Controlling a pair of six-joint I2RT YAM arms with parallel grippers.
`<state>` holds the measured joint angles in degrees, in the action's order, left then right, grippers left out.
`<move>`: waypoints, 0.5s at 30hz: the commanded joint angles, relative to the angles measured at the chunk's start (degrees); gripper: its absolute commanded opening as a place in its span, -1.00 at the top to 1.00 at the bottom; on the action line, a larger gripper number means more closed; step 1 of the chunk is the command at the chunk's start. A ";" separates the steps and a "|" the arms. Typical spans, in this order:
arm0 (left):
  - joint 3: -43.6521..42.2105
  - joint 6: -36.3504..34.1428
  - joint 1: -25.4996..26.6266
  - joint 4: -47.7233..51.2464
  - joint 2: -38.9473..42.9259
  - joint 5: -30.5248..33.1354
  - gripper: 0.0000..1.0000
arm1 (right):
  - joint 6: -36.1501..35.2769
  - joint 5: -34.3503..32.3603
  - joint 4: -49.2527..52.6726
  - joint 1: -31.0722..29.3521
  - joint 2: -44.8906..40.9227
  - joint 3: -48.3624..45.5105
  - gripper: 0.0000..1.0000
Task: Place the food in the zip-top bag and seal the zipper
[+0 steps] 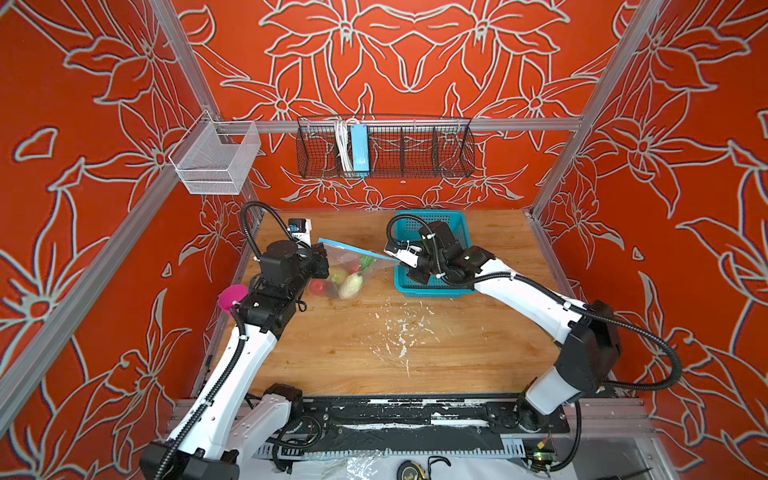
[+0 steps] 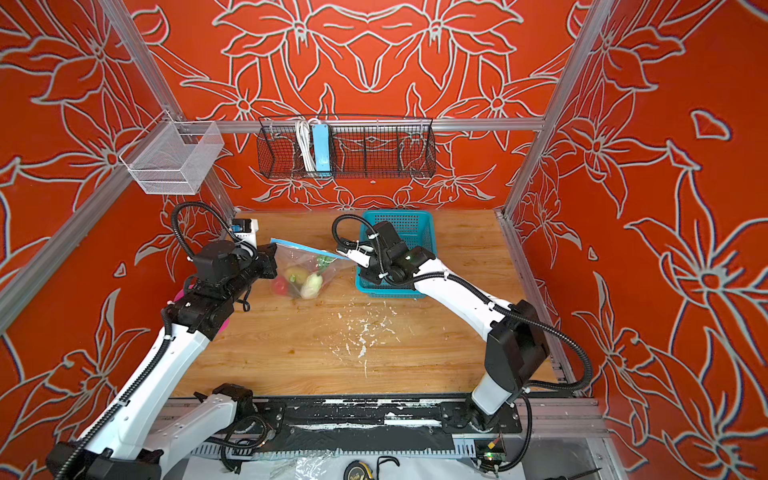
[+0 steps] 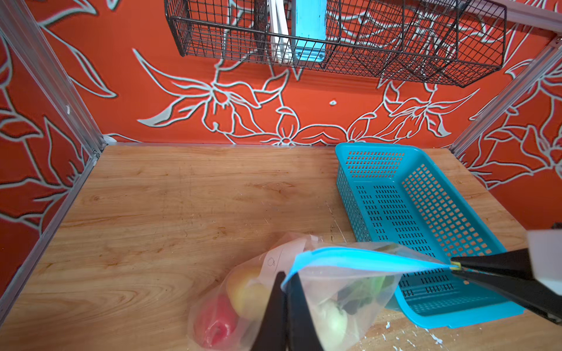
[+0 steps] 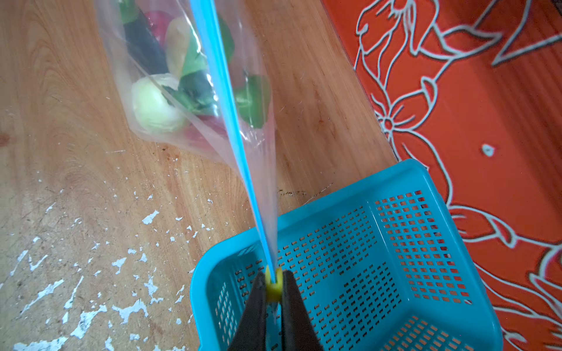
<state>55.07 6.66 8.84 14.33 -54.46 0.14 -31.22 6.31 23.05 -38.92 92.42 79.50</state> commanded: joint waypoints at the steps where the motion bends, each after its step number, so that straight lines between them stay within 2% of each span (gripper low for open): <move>1: 2.15 0.01 -2.37 -2.58 0.59 1.61 1.00 | 2.27 -4.07 3.13 1.54 -1.70 -1.89 1.00; 5: 2.24 0.13 -2.60 -2.68 0.55 -0.62 1.00 | 3.37 -3.26 2.75 1.72 -1.89 -2.16 1.00; 15: 1.02 -0.61 -2.60 -5.08 0.84 -7.07 1.00 | 10.23 3.54 -3.48 1.82 -5.96 -2.77 1.00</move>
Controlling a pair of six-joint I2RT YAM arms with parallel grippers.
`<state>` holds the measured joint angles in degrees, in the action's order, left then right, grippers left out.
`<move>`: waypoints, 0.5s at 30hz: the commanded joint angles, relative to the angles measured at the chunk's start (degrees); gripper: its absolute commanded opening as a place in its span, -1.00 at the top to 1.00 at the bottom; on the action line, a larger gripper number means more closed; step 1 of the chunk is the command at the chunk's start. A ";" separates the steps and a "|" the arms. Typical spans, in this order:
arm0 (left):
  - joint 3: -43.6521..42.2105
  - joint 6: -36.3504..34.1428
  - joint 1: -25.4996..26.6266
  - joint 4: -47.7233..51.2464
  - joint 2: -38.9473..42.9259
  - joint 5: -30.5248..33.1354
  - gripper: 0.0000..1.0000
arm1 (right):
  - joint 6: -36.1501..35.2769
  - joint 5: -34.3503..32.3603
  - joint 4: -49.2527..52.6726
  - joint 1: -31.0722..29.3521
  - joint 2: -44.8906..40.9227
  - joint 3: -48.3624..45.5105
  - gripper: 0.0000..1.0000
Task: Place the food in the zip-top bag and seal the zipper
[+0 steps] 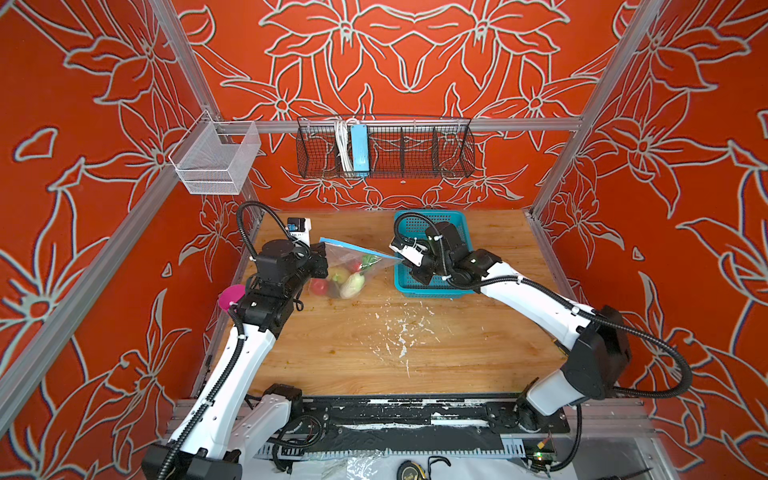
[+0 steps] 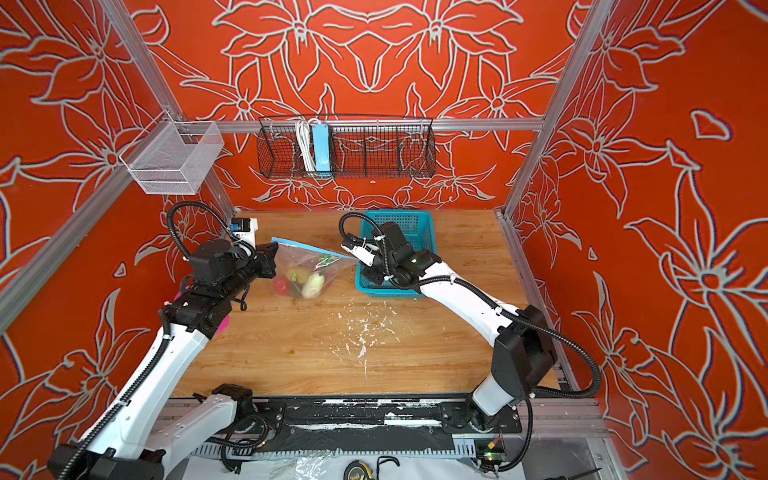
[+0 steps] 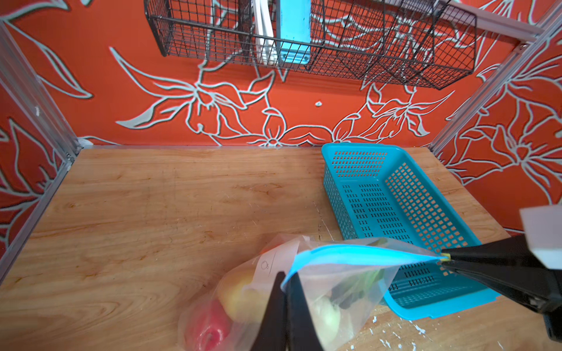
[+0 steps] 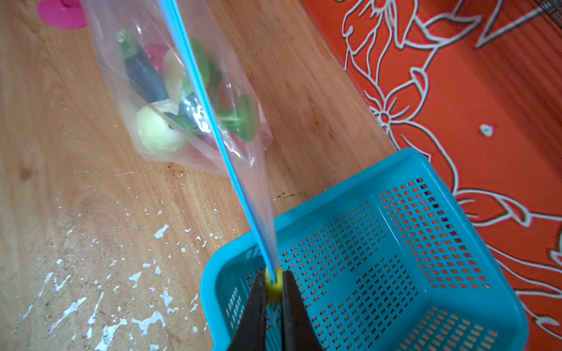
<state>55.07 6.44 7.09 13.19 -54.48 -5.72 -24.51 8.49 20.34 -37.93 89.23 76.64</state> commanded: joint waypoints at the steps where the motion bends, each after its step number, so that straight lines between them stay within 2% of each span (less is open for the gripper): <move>1: 1.01 -0.21 -0.85 -3.96 0.89 -0.87 1.00 | 3.99 1.43 -0.59 0.84 -2.98 0.70 1.00; 7: 1.50 -0.72 -0.85 -3.34 1.87 0.88 1.00 | 4.91 1.35 -0.07 0.84 -4.88 1.31 1.00; 9: 2.48 -0.80 -0.86 -2.53 2.56 0.36 1.00 | 4.38 4.25 1.27 0.84 -5.79 2.16 1.00; 15: 10.58 -0.37 -0.85 2.42 2.00 -2.84 1.00 | 5.87 8.36 3.52 0.84 -9.92 5.66 1.00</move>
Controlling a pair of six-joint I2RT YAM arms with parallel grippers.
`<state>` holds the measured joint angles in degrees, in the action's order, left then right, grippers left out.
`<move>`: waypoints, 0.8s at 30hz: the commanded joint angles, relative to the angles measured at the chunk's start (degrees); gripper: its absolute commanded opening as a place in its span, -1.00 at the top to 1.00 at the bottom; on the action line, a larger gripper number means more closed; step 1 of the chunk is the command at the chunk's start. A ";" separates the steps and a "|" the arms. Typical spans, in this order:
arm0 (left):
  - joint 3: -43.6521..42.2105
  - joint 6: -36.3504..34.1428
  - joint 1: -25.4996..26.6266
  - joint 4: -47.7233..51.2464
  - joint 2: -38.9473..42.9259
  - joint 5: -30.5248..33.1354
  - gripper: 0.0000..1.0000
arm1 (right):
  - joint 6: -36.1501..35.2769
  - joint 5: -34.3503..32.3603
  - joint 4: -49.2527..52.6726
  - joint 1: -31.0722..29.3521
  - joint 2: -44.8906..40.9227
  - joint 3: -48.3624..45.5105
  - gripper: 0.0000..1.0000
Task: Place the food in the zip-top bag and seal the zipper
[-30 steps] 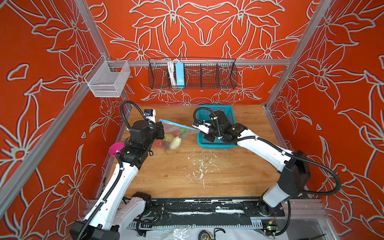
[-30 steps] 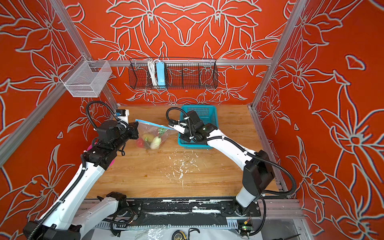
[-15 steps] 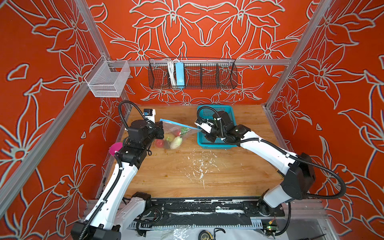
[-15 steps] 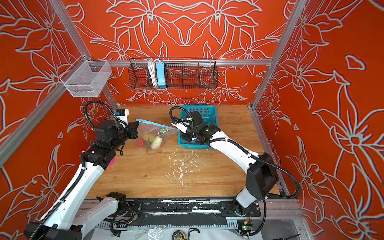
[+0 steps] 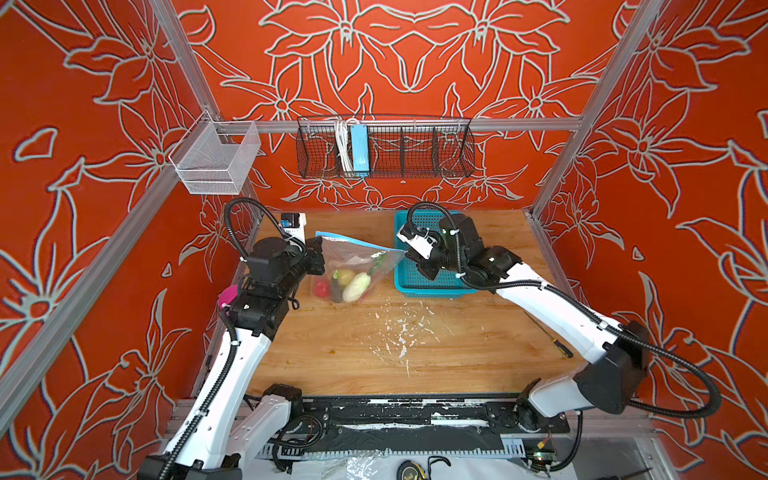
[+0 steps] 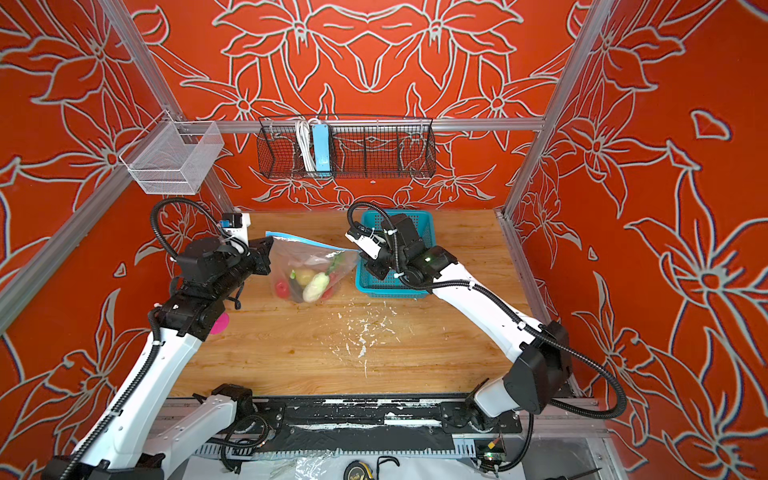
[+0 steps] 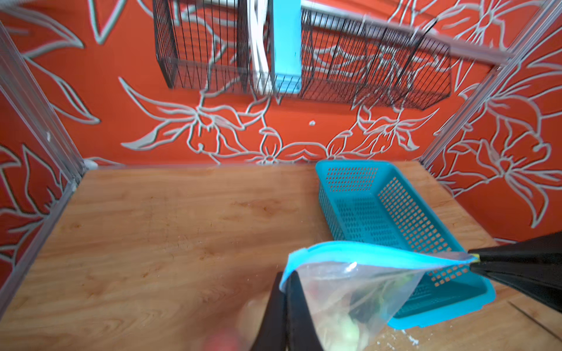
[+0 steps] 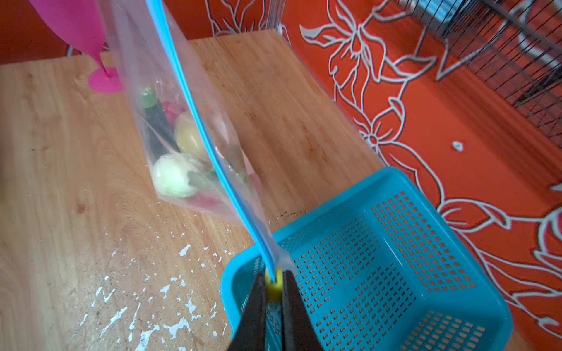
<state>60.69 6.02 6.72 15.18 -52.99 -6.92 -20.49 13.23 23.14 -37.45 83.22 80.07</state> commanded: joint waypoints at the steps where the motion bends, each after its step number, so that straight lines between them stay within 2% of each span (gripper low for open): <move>1: 5.74 0.55 -0.48 1.08 0.20 -2.34 1.00 | 1.66 5.00 0.64 0.36 -4.66 1.87 1.00; 4: 6.49 3.41 -0.48 1.96 0.74 -3.41 1.00 | 2.39 9.06 -0.45 0.36 -6.60 0.75 1.00; 10: 5.35 8.16 -0.49 5.03 5.12 0.00 1.00 | 6.86 7.51 1.21 0.36 -7.98 1.46 1.00; 16: 2.70 14.91 -0.48 8.07 10.83 2.96 1.00 | 10.47 10.88 3.23 0.20 -8.00 2.57 1.00; 24: -0.39 18.61 -0.48 13.22 15.20 3.42 1.00 | 12.92 12.87 1.70 -0.14 -11.65 -1.53 1.00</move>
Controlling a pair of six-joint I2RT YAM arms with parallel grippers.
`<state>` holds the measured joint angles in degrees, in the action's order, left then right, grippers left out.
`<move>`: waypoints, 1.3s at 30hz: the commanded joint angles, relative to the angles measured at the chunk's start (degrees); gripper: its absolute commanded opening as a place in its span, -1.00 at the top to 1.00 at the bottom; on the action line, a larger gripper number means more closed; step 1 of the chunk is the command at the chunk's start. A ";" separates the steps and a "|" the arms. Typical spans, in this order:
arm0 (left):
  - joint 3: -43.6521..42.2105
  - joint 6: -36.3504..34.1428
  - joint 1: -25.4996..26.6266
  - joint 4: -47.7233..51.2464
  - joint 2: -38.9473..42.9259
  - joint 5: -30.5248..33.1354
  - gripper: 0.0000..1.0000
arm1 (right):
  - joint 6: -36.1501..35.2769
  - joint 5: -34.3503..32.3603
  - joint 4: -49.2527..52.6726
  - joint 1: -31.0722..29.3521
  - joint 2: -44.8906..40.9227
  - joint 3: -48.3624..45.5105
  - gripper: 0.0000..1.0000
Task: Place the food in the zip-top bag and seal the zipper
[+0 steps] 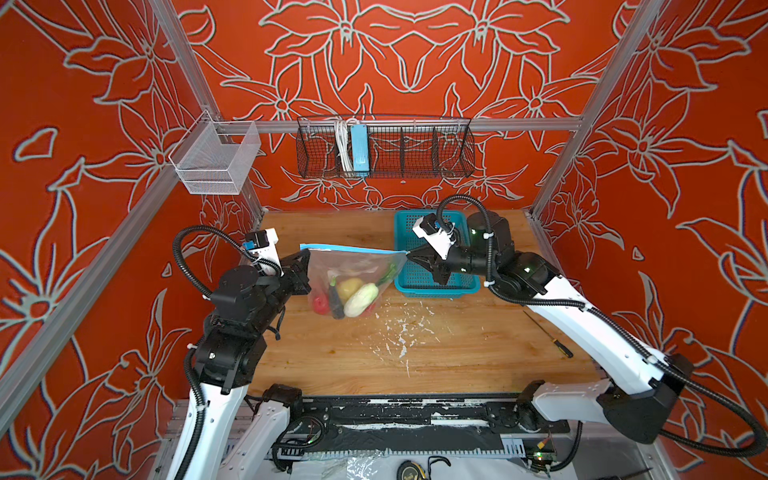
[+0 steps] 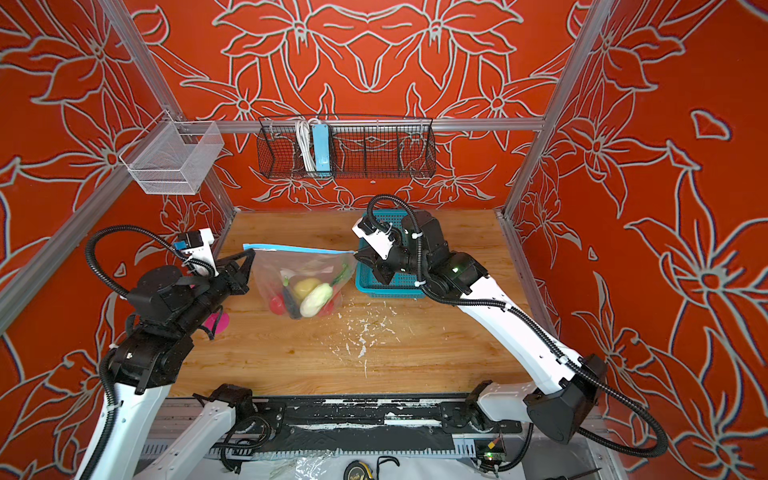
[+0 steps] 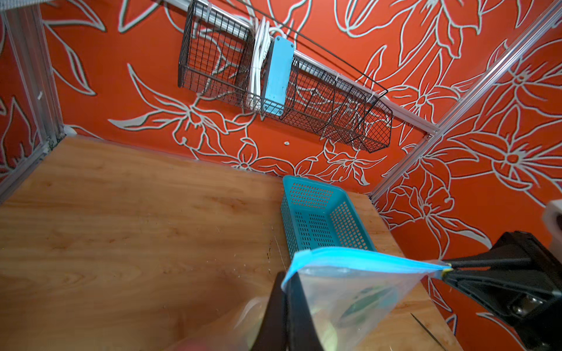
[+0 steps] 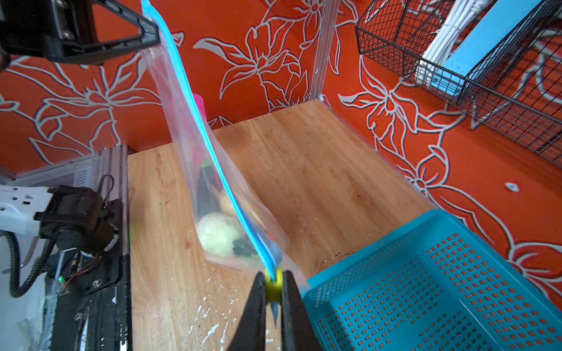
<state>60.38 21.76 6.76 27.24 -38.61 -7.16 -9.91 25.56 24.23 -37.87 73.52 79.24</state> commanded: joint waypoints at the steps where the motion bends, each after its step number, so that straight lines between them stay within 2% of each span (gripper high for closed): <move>1: 0.06 3.25 -0.52 1.39 0.73 3.52 1.00 | 2.85 0.92 1.02 0.25 -1.65 -0.54 1.00; 8: -1.62 6.75 -0.57 1.27 -0.85 2.83 1.00 | 4.82 1.47 -1.56 -0.62 -1.32 -3.24 1.00; 14: -4.10 7.67 -0.52 -0.99 -2.35 7.09 1.00 | 4.38 1.04 -2.59 -0.71 2.11 -2.38 1.00; 20: -5.76 8.76 -0.52 -3.81 -5.61 12.35 1.00 | 4.49 -2.63 -8.59 -0.72 6.32 -2.78 1.00; 32: -4.87 9.37 -0.52 -13.50 -20.35 15.93 1.00 | -0.34 -8.73 -8.34 -0.69 22.02 8.98 1.00; 39: 0.72 8.40 -0.61 -15.28 -30.50 18.35 1.00 | -2.80 -14.22 -9.49 -0.55 30.88 16.15 1.00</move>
<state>57.98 30.04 6.39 14.76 -66.70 9.30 -11.03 14.52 16.19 -38.59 102.13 92.12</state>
